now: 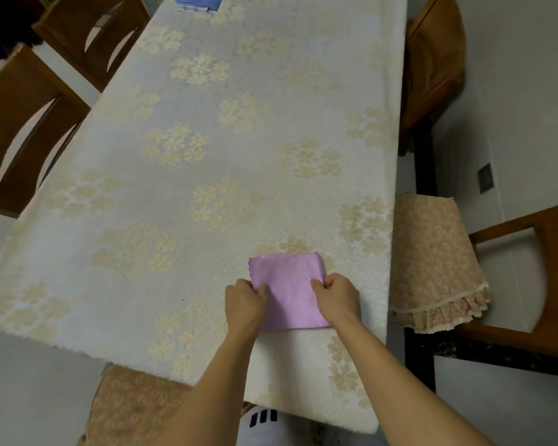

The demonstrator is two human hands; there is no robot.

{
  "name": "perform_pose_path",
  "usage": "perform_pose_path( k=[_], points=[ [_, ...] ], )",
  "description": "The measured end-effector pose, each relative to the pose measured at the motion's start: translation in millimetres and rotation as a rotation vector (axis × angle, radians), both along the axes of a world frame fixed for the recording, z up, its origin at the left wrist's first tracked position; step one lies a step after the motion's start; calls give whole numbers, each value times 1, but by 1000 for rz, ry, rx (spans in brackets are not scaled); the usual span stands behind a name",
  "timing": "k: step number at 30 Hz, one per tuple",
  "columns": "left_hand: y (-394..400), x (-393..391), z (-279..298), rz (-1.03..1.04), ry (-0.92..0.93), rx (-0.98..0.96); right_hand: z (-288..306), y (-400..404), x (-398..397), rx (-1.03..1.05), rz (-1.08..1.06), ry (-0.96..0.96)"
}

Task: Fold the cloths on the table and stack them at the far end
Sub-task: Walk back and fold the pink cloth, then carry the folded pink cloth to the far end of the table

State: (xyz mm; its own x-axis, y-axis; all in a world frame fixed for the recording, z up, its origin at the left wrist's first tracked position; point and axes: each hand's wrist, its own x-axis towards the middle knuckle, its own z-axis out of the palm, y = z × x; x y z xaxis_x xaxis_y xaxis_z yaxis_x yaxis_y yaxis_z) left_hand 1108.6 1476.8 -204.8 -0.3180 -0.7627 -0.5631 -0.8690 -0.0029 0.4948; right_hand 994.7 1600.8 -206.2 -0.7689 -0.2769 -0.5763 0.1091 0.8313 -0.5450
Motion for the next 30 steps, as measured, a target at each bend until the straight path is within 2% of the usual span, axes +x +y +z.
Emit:
perform_pose_path(
  k=[4,11,18,24,30],
  points=[
    [11,-1,7,4,25,-76,3,-1,-3,-30,12,1],
    [8,-3,13,192,109,83,4,1,-4,-133,21,-10],
    [7,-7,21,268,314,206,17,-1,-3,-199,3,45],
    [2,-6,42,164,390,75,45,-11,-14,-269,20,159],
    [-2,-2,76,156,501,-26,77,-21,-22,-367,84,219]
  ],
)
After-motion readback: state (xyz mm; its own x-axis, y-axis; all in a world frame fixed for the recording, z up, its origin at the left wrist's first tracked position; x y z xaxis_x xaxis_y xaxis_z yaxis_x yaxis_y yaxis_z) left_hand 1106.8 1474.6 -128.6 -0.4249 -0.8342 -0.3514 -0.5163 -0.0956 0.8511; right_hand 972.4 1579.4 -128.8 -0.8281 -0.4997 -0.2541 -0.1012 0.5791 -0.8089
